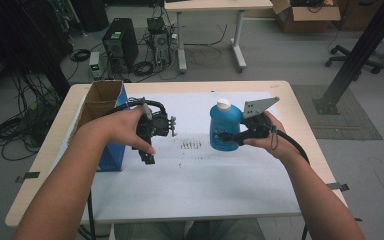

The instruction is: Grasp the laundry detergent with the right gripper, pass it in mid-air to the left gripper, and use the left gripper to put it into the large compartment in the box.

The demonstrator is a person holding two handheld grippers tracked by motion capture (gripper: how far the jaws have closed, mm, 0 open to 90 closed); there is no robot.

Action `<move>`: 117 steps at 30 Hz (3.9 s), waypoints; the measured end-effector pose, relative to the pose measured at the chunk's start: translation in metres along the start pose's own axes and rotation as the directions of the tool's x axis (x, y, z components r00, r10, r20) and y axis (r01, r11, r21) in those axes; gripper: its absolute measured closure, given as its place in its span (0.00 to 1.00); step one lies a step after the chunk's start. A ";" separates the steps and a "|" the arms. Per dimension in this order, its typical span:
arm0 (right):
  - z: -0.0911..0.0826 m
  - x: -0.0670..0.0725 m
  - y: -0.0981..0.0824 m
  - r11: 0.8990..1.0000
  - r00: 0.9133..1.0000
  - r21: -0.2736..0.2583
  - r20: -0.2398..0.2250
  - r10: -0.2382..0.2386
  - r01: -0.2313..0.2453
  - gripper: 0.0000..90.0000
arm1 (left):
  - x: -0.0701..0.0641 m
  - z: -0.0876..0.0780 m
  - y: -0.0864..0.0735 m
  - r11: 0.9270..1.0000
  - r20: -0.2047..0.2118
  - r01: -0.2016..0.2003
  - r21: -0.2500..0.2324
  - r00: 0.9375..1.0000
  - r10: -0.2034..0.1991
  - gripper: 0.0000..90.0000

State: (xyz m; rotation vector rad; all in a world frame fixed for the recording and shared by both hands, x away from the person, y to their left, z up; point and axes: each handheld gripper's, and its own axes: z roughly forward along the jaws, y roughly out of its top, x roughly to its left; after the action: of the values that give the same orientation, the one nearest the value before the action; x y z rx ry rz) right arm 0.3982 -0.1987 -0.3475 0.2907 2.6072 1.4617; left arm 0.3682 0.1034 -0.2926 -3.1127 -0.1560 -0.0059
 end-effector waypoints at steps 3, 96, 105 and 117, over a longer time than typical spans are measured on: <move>0.006 0.004 -0.002 1.000 1.000 -0.004 -0.025 -0.005 0.005 0.51 | -0.001 -0.002 0.004 1.000 -0.003 -0.011 0.003 1.000 0.011 0.06; 0.131 0.061 0.024 0.991 0.968 -0.071 -0.220 -0.125 0.112 0.50 | -0.017 -0.021 0.048 0.999 -0.015 -0.048 0.006 0.999 0.048 0.07; 0.129 0.061 0.025 0.991 0.969 -0.079 -0.216 -0.124 0.109 0.50 | -0.016 -0.023 0.047 0.999 -0.019 -0.046 -0.001 0.999 0.046 0.13; 0.131 0.063 0.026 0.991 0.967 -0.079 -0.224 -0.121 0.106 0.50 | -0.017 -0.022 0.048 0.998 -0.011 -0.059 0.012 0.998 0.059 0.23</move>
State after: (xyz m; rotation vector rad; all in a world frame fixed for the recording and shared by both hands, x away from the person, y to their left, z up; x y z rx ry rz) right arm 0.3677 -0.0626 -0.3949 -0.0379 2.6886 1.6239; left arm 0.3564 0.0532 -0.2715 -3.1035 -0.0633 -0.0213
